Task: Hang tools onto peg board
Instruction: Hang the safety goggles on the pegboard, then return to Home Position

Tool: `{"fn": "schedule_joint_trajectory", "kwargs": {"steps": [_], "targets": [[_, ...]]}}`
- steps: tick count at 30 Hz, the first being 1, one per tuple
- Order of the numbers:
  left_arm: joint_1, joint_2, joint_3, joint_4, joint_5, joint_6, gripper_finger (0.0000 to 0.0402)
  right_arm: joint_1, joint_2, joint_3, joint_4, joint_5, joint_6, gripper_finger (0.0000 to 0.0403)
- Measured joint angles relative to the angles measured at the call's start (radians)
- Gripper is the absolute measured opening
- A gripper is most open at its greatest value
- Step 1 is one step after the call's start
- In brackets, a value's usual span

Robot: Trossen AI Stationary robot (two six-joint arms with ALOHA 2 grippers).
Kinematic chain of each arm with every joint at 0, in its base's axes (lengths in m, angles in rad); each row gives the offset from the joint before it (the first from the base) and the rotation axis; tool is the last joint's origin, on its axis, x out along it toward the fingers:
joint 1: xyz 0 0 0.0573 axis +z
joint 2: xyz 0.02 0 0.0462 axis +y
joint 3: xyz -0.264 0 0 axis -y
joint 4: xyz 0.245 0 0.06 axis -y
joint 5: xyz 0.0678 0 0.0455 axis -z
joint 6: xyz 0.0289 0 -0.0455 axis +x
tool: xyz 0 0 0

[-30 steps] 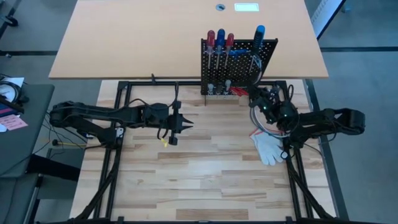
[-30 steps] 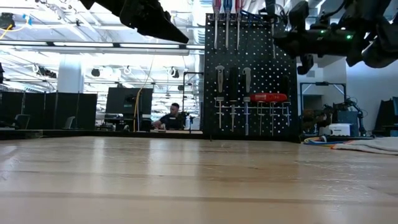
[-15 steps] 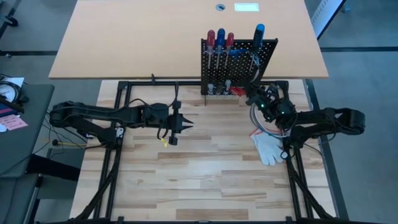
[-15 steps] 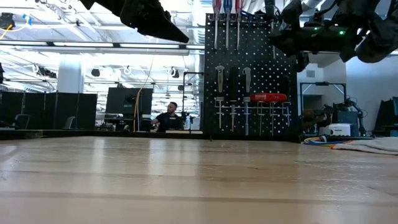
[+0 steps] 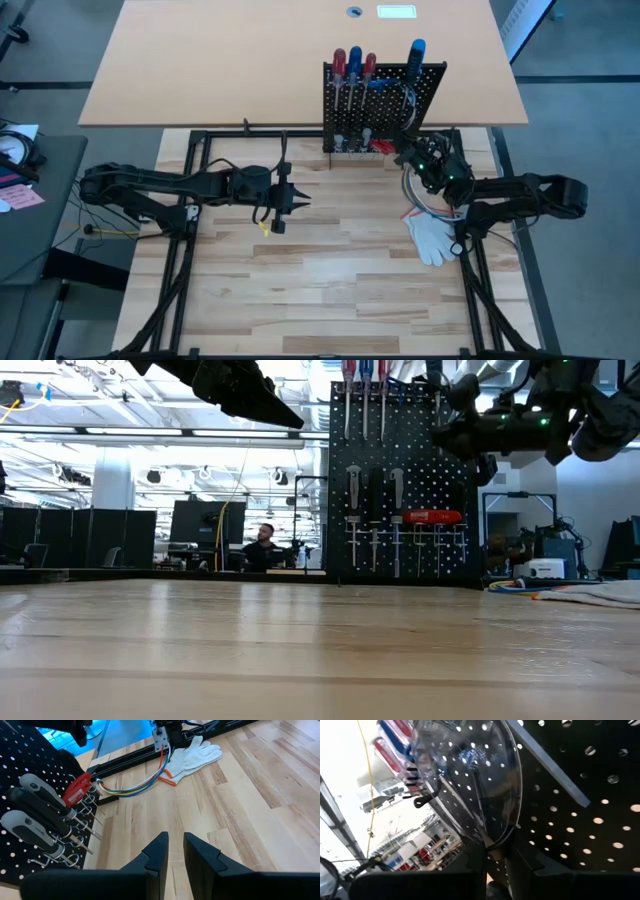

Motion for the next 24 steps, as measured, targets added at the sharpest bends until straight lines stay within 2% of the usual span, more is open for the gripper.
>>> {"fn": "schedule_joint_trajectory", "kwargs": {"steps": [9, 14, 20, 24], "targets": [[-0.002, 0.0, 0.0, -0.001, 0.0, -0.004, 0.0056, -0.041, 0.0, 0.0, -0.11, -0.044, 0.007, 0.0066], [-0.002, 0.0, 0.0, -0.002, -0.001, -0.004, 0.0056, -0.075, 0.0, 0.0, -0.133, -0.114, 0.027, 0.0067], [-0.003, 0.0, 0.0, -0.006, -0.001, -0.007, 0.0056, -0.133, 0.005, -0.007, -0.219, -0.253, 0.061, 0.0068], [-0.005, 0.0, 0.0, -0.002, -0.004, -0.003, 0.0056, -0.148, 0.004, -0.004, -0.262, -0.276, 0.053, 0.0068]]}}
